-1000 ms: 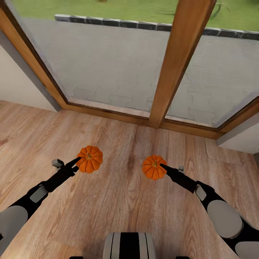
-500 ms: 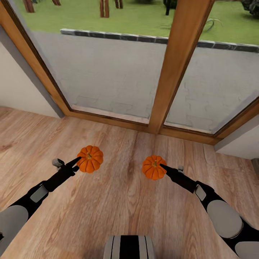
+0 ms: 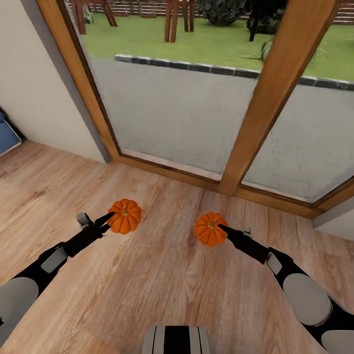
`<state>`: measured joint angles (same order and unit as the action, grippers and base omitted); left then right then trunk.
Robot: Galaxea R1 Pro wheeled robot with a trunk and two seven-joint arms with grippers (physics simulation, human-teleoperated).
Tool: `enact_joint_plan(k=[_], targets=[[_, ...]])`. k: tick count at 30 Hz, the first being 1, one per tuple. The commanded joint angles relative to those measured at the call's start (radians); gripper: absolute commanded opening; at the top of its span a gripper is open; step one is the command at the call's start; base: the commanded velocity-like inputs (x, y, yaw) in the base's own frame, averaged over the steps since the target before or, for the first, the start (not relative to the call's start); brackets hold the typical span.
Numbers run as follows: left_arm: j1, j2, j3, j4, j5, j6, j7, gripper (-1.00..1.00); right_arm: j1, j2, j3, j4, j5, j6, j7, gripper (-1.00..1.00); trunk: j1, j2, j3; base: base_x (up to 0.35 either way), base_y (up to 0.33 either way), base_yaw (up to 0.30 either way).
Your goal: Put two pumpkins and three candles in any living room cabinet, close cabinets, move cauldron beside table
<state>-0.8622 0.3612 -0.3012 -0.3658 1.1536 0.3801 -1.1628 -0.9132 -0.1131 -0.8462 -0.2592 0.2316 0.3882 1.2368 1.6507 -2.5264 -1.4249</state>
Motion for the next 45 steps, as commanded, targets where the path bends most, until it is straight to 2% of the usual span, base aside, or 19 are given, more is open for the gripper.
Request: enact_joint_plan(k=[1,18,23,27,45], targets=[[0.000,0.000,0.001,-0.001,0.000,0.000,0.001,-1.00,0.000,0.000,-0.001,0.000,0.000,0.000,0.000,-1.00,0.000,0.000,0.004,0.000,0.000,0.283],[0.000,0.004,-0.001,-0.016,-0.003,0.001,-0.002,-1.00,-0.001,0.001,-0.001,0.000,-0.001,0.000,0.000,-1.00,-0.008,0.004,0.070,0.000,0.000,0.283],[0.000,0.004,-0.001,-0.024,-0.042,0.002,-0.003,-1.00,0.000,0.001,-0.001,0.001,-0.001,0.000,0.000,-1.00,-0.010,0.005,0.089,0.000,0.000,0.277],[0.000,0.004,0.000,-0.025,-0.052,0.002,-0.004,-1.00,0.000,0.001,-0.001,0.001,-0.001,-0.001,0.000,-1.00,-0.012,0.006,0.105,0.000,0.000,0.268],[0.000,0.005,0.001,-0.025,-0.052,0.002,-0.005,-1.00,0.000,0.001,-0.001,0.003,0.000,-0.001,0.000,-1.00,-0.020,0.011,0.174,0.000,0.000,0.246]])
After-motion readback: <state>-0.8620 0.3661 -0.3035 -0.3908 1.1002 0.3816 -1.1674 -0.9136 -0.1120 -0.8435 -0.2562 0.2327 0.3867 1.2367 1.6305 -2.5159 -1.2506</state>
